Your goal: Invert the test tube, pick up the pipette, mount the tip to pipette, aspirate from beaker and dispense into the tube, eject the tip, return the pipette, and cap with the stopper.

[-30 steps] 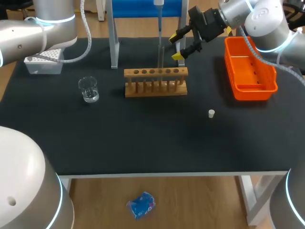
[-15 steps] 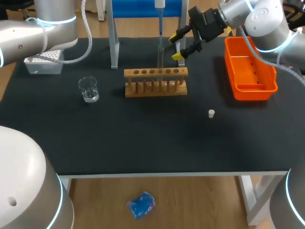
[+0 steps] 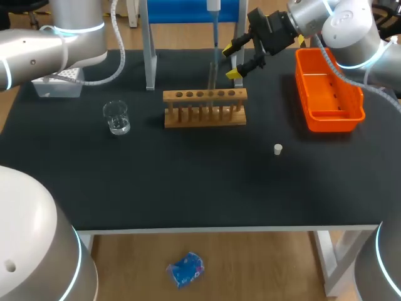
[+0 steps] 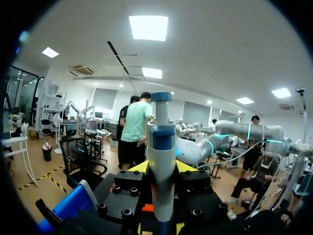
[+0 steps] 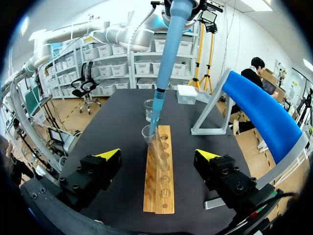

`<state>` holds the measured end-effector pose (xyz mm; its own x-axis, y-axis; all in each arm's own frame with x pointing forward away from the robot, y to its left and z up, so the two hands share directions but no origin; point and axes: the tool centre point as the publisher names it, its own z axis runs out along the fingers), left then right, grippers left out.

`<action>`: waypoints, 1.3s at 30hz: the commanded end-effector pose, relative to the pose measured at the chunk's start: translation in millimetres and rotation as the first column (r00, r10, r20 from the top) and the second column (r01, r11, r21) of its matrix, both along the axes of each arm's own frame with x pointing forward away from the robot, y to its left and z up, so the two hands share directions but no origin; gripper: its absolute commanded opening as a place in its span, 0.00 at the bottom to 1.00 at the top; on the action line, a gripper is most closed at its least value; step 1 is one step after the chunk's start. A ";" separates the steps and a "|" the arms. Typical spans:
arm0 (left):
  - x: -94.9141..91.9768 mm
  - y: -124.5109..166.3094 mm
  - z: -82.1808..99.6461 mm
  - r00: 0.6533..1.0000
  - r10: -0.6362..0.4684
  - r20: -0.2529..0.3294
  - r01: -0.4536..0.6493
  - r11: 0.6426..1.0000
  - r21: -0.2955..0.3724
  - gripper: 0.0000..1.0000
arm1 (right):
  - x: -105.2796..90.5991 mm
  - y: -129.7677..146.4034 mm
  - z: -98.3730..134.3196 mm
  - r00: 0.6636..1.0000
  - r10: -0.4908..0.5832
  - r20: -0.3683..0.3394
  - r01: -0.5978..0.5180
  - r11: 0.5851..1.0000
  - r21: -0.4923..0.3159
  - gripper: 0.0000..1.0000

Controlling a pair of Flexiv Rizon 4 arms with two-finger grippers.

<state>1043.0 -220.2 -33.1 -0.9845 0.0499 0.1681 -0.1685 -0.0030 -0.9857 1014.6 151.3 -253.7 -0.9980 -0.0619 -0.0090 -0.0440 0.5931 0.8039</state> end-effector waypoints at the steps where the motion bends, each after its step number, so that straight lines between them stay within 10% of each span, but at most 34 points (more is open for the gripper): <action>1: 2.2 0.1 -0.8 1.000 0.003 0.009 -0.003 1.000 -0.009 0.00 | 1.1 -0.5 0.2 1.000 0.003 -0.002 -0.003 1.000 -0.001 1.00; 39: 3.6 10.2 -3.0 0.994 0.071 0.084 -0.075 0.996 0.042 0.00 | 1.1 -0.5 0.2 1.000 0.003 -0.002 -0.003 1.000 -0.001 1.00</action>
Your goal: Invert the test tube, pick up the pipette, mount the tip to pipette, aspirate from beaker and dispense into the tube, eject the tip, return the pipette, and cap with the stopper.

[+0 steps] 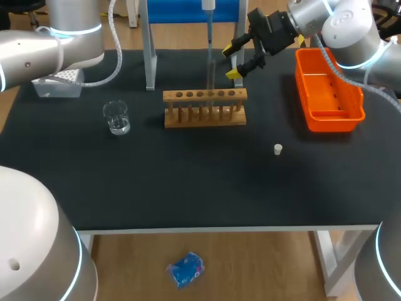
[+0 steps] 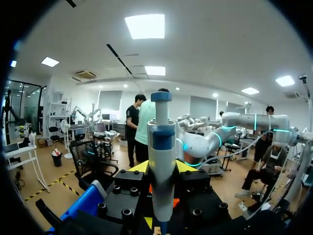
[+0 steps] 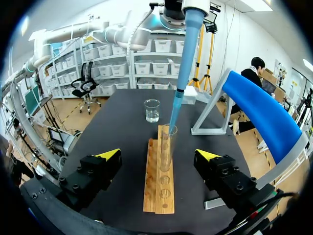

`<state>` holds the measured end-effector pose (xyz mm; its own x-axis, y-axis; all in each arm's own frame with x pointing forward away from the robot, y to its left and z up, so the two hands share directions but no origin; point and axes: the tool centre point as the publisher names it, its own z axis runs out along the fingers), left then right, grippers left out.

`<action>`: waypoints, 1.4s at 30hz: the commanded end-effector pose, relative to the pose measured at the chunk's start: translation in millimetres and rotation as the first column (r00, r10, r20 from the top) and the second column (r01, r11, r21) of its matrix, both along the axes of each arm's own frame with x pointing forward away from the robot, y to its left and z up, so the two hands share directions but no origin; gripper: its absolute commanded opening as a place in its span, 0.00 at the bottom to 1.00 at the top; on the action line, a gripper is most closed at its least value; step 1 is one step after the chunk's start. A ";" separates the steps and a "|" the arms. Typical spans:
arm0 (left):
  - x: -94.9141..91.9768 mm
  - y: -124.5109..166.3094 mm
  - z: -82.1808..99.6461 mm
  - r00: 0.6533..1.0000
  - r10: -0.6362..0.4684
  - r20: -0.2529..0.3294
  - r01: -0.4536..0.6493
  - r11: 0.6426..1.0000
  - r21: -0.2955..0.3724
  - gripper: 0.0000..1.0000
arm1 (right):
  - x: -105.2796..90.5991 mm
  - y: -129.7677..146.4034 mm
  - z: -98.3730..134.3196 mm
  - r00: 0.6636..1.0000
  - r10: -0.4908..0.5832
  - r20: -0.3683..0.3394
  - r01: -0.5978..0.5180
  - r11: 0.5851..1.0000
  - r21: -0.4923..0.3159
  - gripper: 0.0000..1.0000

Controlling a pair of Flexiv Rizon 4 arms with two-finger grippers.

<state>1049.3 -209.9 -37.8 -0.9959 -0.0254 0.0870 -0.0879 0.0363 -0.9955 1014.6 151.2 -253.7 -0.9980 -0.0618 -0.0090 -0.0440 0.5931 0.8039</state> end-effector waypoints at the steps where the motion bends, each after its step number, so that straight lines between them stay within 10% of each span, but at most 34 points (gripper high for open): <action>1: -2.8 -0.3 1.4 1.000 0.004 0.003 -0.004 1.000 -0.003 0.00 | 1.1 -0.5 0.2 1.000 0.003 -0.002 -0.003 1.000 -0.001 1.00; 42: -10.0 -2.1 -20.5 1.000 0.010 0.017 -0.010 1.000 -0.030 0.00 | 1.1 -0.5 0.2 1.000 0.003 -0.002 -0.003 1.000 -0.001 1.00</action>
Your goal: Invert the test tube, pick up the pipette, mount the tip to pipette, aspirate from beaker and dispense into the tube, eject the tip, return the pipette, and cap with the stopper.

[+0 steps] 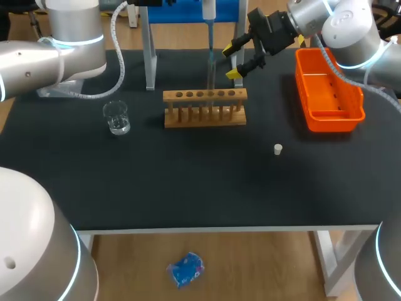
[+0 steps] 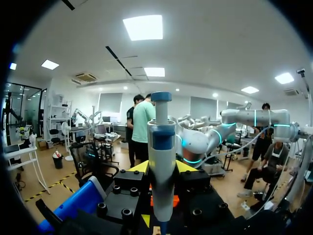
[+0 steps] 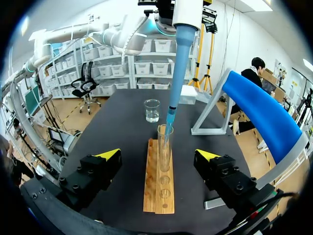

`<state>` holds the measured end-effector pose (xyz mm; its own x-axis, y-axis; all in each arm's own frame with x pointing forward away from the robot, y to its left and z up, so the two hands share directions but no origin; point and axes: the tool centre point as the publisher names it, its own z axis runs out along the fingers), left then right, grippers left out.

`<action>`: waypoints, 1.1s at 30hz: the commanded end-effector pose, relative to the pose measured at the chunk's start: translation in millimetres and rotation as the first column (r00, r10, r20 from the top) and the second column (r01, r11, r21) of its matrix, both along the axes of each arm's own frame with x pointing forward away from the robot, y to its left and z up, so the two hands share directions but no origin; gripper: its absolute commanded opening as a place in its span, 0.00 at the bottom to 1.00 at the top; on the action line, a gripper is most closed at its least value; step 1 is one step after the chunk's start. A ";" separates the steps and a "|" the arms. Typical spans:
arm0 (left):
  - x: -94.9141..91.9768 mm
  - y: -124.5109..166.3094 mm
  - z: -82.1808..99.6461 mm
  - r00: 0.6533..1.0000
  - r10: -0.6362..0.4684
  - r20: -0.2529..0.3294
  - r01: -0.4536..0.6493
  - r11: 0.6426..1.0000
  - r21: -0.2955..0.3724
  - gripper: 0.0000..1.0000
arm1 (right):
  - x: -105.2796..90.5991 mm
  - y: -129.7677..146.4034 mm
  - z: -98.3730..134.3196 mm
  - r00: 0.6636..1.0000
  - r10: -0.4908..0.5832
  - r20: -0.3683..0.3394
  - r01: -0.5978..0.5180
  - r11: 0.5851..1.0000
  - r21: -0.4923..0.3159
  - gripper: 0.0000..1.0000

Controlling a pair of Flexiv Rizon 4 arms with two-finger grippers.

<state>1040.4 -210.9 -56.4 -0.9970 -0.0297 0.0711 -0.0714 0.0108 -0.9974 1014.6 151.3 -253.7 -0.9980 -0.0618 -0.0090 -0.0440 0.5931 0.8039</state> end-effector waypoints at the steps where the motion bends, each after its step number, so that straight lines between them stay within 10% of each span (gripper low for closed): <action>1: -1.1 -1.3 -2.6 1.000 0.003 0.000 -0.003 1.000 -0.004 0.00 | 1.1 -0.5 0.2 1.000 0.003 -0.002 -0.003 1.000 -0.001 1.00; 33: -6.5 -6.7 -22.2 1.000 0.007 -0.016 -0.007 1.000 0.004 0.00 | 1.1 -0.5 0.2 1.000 0.003 -0.002 -0.003 1.000 -0.001 1.00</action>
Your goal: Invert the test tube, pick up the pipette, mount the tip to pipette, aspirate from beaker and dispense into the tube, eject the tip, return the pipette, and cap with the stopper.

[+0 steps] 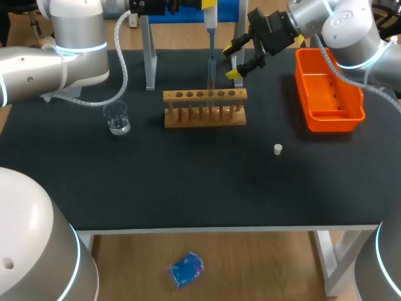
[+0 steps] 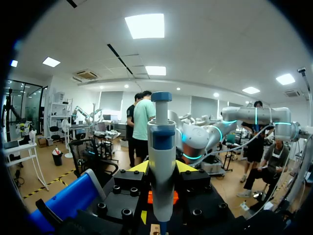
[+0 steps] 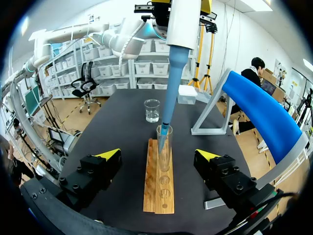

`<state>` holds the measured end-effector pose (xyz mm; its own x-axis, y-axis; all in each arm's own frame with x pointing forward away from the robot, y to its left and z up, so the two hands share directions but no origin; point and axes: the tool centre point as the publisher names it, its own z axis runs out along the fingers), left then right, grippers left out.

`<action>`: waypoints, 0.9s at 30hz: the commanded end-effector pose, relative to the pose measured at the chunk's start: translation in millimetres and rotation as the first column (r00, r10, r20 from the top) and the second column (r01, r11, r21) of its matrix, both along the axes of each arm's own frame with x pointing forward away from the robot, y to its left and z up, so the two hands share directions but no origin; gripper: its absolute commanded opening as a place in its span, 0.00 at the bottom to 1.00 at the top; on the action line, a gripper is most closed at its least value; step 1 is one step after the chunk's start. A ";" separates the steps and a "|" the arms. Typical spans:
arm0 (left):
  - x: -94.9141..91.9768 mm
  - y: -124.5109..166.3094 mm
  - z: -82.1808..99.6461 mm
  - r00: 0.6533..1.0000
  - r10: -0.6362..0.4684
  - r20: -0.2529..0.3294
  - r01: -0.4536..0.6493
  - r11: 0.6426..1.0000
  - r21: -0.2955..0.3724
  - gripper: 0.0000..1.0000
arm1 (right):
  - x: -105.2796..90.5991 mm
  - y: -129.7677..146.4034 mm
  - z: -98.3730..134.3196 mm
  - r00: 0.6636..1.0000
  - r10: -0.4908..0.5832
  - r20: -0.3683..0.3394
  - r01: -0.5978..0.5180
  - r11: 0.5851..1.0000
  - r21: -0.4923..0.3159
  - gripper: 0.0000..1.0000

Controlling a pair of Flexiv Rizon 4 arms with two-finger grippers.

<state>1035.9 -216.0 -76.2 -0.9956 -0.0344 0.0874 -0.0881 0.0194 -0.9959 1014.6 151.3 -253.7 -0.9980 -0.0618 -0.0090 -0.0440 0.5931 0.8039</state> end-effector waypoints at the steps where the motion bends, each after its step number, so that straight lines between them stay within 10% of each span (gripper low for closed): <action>1: -2.6 -1.9 -3.2 1.000 0.003 -0.001 -0.003 1.000 -0.005 0.00 | 1.1 -0.5 0.2 1.000 0.003 -0.002 -0.003 1.000 -0.001 1.00; 27: -9.2 -4.1 -3.7 1.000 0.005 -0.002 -0.005 1.000 0.002 0.00 | 1.1 -0.5 0.2 1.000 0.003 -0.002 -0.003 1.000 -0.001 1.00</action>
<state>1029.7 -220.2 -82.3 -0.9955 -0.0342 0.0884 -0.0890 0.0174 -0.9959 1014.6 151.3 -253.7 -0.9980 -0.0618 -0.0090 -0.0440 0.5931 0.8039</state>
